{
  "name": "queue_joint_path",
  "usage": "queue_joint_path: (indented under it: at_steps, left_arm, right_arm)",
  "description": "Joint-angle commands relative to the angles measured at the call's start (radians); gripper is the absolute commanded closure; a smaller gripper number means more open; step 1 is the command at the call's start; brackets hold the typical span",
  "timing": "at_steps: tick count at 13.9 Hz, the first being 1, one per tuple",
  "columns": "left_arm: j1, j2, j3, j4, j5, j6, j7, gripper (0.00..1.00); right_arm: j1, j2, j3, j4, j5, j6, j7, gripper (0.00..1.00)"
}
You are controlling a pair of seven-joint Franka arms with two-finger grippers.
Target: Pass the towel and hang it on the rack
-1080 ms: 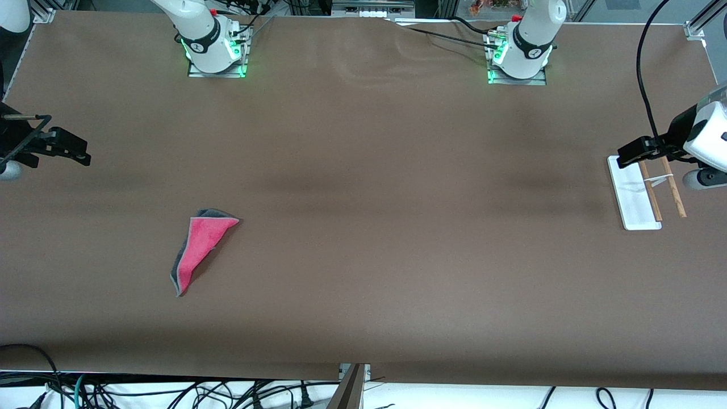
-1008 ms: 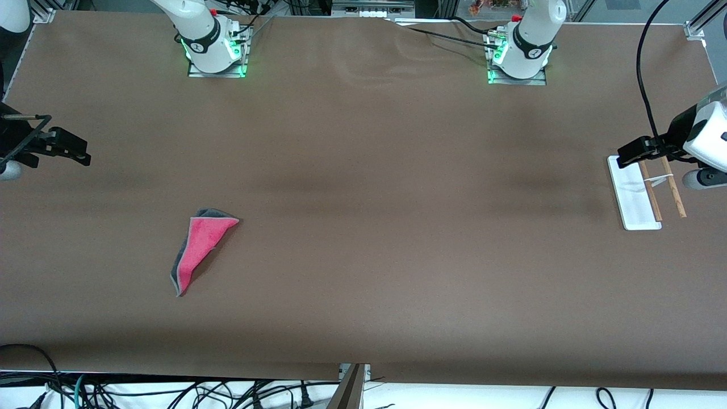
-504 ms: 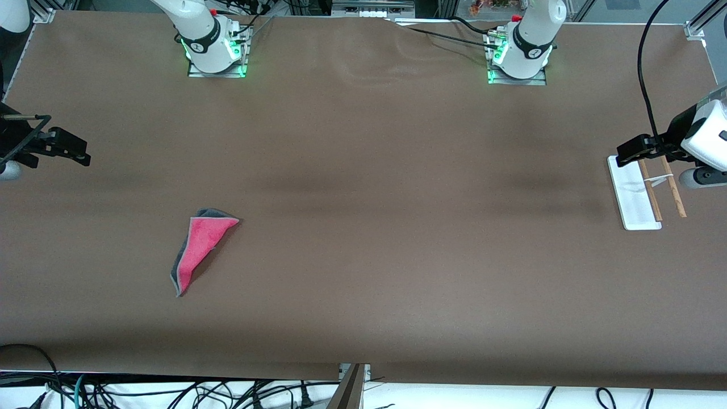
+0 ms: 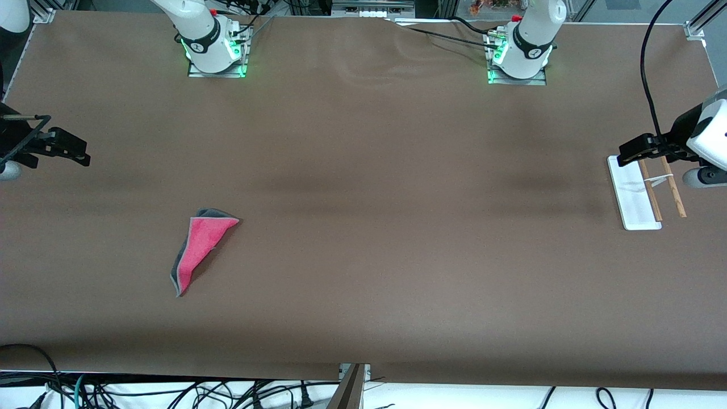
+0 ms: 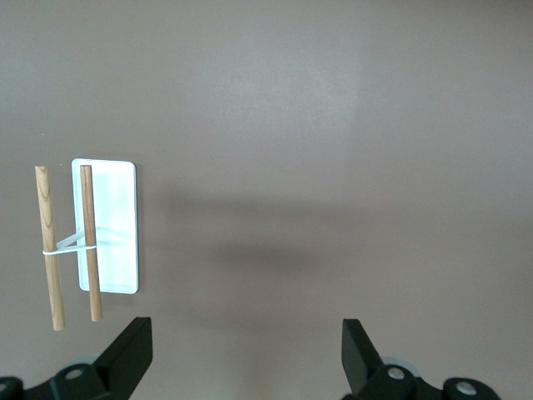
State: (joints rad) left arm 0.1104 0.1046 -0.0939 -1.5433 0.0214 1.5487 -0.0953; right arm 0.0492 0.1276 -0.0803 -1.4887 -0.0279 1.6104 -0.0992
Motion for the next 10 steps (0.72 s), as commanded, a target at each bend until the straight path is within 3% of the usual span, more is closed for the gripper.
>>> queue_joint_path:
  at_steps: [1,10]
  left_arm:
    - [0.006,0.014,0.000,0.028,-0.021,-0.021,0.026,0.00]
    - [0.006,0.038,0.000,0.034,-0.044,0.002,0.022,0.00]
  right_arm:
    - [-0.005,0.012,0.001,0.027,-0.003,-0.003,-0.010,0.00]
    - [-0.008,0.017,-0.003,0.027,0.005,0.002,-0.016,0.00]
